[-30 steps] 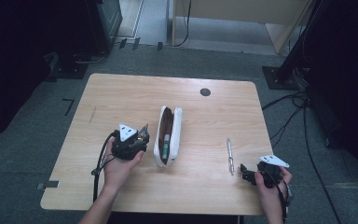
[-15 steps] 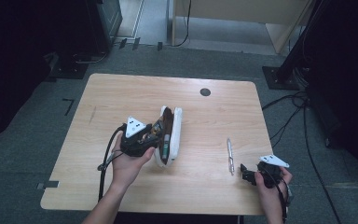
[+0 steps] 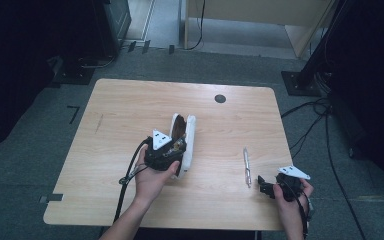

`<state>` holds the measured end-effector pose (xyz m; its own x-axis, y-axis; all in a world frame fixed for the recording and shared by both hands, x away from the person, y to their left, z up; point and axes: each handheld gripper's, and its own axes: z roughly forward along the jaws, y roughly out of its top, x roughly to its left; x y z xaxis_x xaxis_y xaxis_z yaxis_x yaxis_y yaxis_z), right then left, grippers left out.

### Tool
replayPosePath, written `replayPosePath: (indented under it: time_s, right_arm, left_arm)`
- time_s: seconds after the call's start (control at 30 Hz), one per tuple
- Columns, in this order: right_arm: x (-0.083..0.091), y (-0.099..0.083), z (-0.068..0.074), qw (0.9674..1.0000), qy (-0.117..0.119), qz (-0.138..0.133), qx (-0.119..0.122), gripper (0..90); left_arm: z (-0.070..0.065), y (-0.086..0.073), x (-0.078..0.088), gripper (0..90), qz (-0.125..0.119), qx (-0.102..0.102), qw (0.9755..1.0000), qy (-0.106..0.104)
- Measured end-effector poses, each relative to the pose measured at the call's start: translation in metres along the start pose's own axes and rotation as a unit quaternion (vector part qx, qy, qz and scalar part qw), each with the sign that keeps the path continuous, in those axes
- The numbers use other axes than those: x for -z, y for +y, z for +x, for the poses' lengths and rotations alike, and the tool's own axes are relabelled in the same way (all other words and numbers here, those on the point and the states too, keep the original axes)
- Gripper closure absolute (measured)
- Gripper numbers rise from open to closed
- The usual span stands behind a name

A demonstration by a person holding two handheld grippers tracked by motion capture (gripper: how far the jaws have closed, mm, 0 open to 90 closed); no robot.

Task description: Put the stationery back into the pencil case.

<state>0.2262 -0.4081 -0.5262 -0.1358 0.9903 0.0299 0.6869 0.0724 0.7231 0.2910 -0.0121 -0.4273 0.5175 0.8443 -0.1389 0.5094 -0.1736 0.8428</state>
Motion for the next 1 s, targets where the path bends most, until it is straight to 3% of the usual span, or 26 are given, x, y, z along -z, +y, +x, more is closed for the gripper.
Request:
replayPosePath:
  time_s: [0.27,0.4,0.5,0.53,0.57,0.63,0.67,0.8,0.9,0.97,1.0]
  right_arm:
    - [0.000,0.000,0.000,1.0000,0.002,0.000,0.002,5.6]
    - [0.000,0.000,0.000,1.0000,0.002,0.001,0.002,5.6]
    - [0.000,0.000,0.000,1.0000,0.002,0.001,0.002,5.6]
    - [0.000,0.000,0.000,1.0000,0.002,0.001,0.002,5.6]
    - [0.000,0.000,0.000,1.0000,0.002,0.001,0.002,5.6]
    - [0.000,0.000,0.000,1.0000,0.002,0.001,0.003,5.6]
    - [0.000,0.000,0.000,1.0000,0.002,0.001,0.002,5.6]
    - [0.000,0.000,0.000,1.0000,0.002,0.001,0.002,5.6]
    - [0.000,0.000,0.000,1.0000,0.002,0.001,0.002,5.6]
    - [0.000,0.000,0.000,1.0000,0.002,0.001,0.002,5.6]
    - [0.000,0.000,0.000,1.0000,0.002,0.001,0.002,5.6]
  left_arm:
    - [-0.004,-0.004,0.000,50.7,0.001,-0.026,0.9988,0.043]
    - [-0.006,-0.008,-0.001,50.9,0.004,-0.056,0.9958,0.072]
    - [-0.010,-0.011,-0.004,51.7,0.011,-0.085,0.9921,0.091]
    - [-0.011,-0.012,-0.005,71.7,0.012,-0.088,0.9911,0.099]
    - [-0.011,-0.013,-0.006,70.0,0.018,-0.091,0.9915,0.091]
    - [-0.014,-0.017,-0.011,70.2,0.030,-0.106,0.9891,0.098]
    - [-0.015,-0.019,-0.015,68.9,0.044,-0.105,0.9895,0.089]
    - [-0.014,-0.021,-0.017,70.7,0.047,-0.096,0.9907,0.084]
    - [-0.014,-0.021,-0.017,73.3,0.052,-0.103,0.9895,0.087]
    - [-0.012,-0.020,-0.016,73.4,0.052,-0.098,0.9907,0.079]
    - [-0.009,-0.020,-0.015,73.1,0.049,-0.085,0.9932,0.063]
